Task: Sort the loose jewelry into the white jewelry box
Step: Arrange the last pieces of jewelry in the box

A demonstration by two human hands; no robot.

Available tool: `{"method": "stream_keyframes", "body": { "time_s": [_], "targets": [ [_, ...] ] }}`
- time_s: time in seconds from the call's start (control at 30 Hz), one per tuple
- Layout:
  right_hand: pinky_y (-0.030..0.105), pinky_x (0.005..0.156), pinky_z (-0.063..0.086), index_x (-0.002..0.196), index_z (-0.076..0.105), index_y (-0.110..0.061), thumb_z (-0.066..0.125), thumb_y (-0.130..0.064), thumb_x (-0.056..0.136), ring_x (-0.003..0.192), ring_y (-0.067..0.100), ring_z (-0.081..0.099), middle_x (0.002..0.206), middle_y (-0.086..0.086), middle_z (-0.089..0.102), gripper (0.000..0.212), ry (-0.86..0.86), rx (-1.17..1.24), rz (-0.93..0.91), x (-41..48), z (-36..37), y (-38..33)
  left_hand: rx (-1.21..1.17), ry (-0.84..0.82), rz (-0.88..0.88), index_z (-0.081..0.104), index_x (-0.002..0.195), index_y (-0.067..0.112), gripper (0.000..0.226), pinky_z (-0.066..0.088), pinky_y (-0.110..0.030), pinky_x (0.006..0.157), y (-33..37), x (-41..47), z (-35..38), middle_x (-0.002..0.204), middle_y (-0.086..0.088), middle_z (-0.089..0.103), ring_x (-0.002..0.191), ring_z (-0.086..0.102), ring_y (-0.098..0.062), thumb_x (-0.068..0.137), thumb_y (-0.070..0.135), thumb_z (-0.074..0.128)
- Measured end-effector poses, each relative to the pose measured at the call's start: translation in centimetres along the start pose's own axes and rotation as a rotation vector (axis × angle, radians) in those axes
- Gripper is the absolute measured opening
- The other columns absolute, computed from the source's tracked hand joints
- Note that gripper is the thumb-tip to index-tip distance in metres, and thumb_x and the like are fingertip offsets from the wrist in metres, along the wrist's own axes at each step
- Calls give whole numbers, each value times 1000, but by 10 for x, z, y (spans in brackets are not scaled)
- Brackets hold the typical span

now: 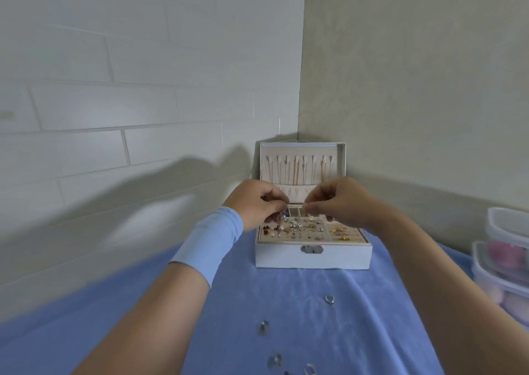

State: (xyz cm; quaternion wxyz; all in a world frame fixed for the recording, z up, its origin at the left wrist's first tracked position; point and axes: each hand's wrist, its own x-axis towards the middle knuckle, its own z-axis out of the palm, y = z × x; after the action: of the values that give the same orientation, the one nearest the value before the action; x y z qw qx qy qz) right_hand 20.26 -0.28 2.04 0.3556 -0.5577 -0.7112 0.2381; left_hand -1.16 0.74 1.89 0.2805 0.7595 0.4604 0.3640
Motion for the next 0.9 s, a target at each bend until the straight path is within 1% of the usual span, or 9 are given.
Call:
{"method": "stream_keyframes", "body": {
  "time_s": [0.07,0.17,0.27,0.33,0.43,0.57,0.7,0.83,0.9],
  "targets": [
    [29,60,52,72,77,-20,86,-23,77,57,9,58,69,3,74,11,114,18,24,24,-6,8,-32,7,4,74,85,21,16,61,-30,77,2,25,-1,78,-3,75,70,72,-19,89,8,67],
    [23,58,47,73,78,-22,86,-24,78,58,4,59,68,-3,73,10,155,-55,50,55,-5,20,-110,-11,-12,73,86,17,17,61,-28,72,0,57,4,76,-3,73,65,71,-12,90,3,65],
    [20,62,47,79,79,-21,83,-25,81,71,7,65,74,-6,73,6,119,-138,69,79,3,32,-123,-32,-26,73,84,19,19,61,-30,74,-8,84,14,77,-1,73,71,74,-17,91,2,65],
    [25,70,54,81,78,-21,81,-25,83,77,10,68,77,-6,73,6,86,-166,96,93,14,41,-103,-33,-36,74,87,18,16,62,-30,74,-16,98,19,78,0,74,72,75,-18,90,4,66],
    [30,79,59,82,77,-24,78,-27,86,78,9,70,78,-8,74,5,34,-189,116,110,29,53,-74,-13,-29,75,93,15,14,61,-28,73,-29,115,22,83,0,75,72,74,-15,92,6,65],
    [28,73,58,81,79,-24,77,-29,87,70,7,68,75,-8,75,8,-14,-226,138,123,38,67,-58,-2,-39,75,93,15,13,61,-25,71,-44,128,26,83,-1,75,73,74,-16,92,7,65],
    [20,62,48,97,79,-26,67,-21,95,62,2,61,80,-9,74,14,-22,-189,114,126,33,75,-87,-19,-48,75,93,16,14,62,-32,74,-55,135,36,81,0,76,73,74,-16,92,7,65],
    [23,74,51,98,79,-26,64,-8,89,76,1,65,91,-7,76,25,-56,-98,105,125,22,71,-125,-31,-52,76,95,18,13,62,-32,74,-59,137,45,84,-2,76,73,75,-15,92,9,66],
    [21,69,53,90,80,-25,69,-12,86,66,1,62,85,-3,76,17,-76,-38,105,123,20,69,-117,-56,-50,76,99,17,14,61,-25,71,-58,136,48,87,-3,76,72,74,-14,92,10,66]
  ]
}}
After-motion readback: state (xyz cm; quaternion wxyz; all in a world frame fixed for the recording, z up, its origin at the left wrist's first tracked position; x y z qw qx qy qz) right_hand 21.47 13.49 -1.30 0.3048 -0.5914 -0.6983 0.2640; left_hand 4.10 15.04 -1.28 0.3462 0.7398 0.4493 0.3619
